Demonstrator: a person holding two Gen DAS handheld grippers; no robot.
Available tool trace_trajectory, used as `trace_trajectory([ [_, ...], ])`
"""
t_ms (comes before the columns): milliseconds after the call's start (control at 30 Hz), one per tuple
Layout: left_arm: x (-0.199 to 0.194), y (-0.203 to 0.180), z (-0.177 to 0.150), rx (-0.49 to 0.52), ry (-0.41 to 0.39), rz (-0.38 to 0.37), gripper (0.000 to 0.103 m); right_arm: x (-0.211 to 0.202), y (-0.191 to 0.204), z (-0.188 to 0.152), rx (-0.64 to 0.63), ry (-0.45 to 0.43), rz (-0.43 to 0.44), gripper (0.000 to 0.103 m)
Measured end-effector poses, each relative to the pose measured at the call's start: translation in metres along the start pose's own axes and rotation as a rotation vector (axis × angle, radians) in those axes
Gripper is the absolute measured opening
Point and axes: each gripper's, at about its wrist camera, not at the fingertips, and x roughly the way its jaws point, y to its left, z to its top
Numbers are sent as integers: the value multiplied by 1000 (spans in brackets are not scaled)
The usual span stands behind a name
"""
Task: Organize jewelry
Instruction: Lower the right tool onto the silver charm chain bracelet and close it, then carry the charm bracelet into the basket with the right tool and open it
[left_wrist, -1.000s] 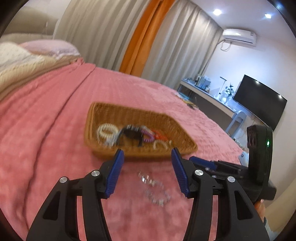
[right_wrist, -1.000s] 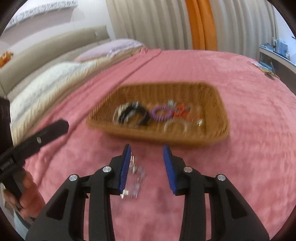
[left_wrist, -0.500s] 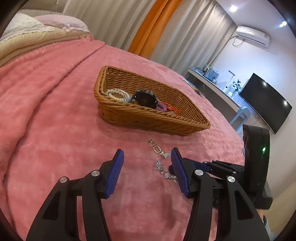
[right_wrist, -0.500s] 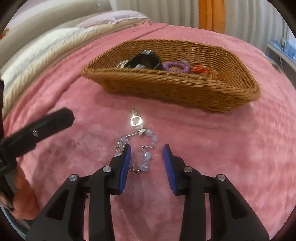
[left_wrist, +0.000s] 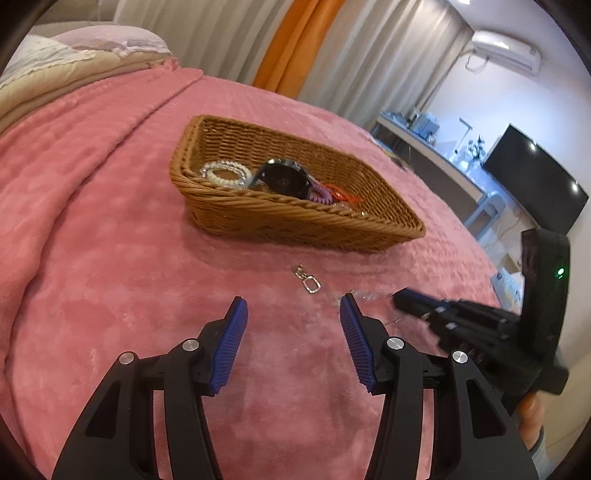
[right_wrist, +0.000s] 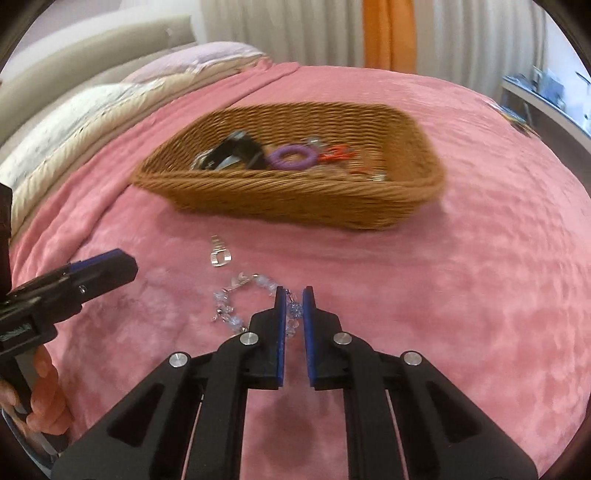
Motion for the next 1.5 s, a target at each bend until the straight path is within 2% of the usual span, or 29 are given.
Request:
trace_trajectory([
  [167,25,-15,7,25,84,6,50,-4,-24,-7,71,12,43,7],
  [433,69,-35,20,96,140,148,48,-2,-29,-16,86,9,107,7],
  [500,77,-37,20,117,152,177,39,-1,-32,-18,96,13,118,7],
  [567,79,-38,20,140,157,201,17,-3,-34,-20,103,12,146,8],
  [633,76,-39,18,150,157,189,13,-3,-34,-20,109,10,168,8],
  [667,74,-39,16,152,155,183,11,-4,-34,-20,112,10,175,11],
  [733,68,-38,13,154,159,161,0,-6,-33,-20,110,6,183,25],
  [767,63,-37,11,155,157,150,0,-8,-32,-20,103,0,184,38],
  [800,60,-38,8,157,152,147,0,-10,-31,-19,94,-6,183,47],
  [867,50,-36,2,159,141,140,0,-13,-23,-17,57,-10,173,48],
  [967,32,-31,-8,151,112,118,0,-3,-10,-13,2,35,140,48],
  [1100,24,-24,-15,117,98,96,0,15,4,-10,-68,94,101,58],
  [1267,22,-12,-14,63,81,25,0,26,32,-9,-203,93,6,55],
  [1367,22,-12,-15,60,79,9,0,23,35,-10,-212,83,42,26],
  [1500,19,-11,-15,53,68,-16,0,13,35,-16,-217,56,54,9],
])
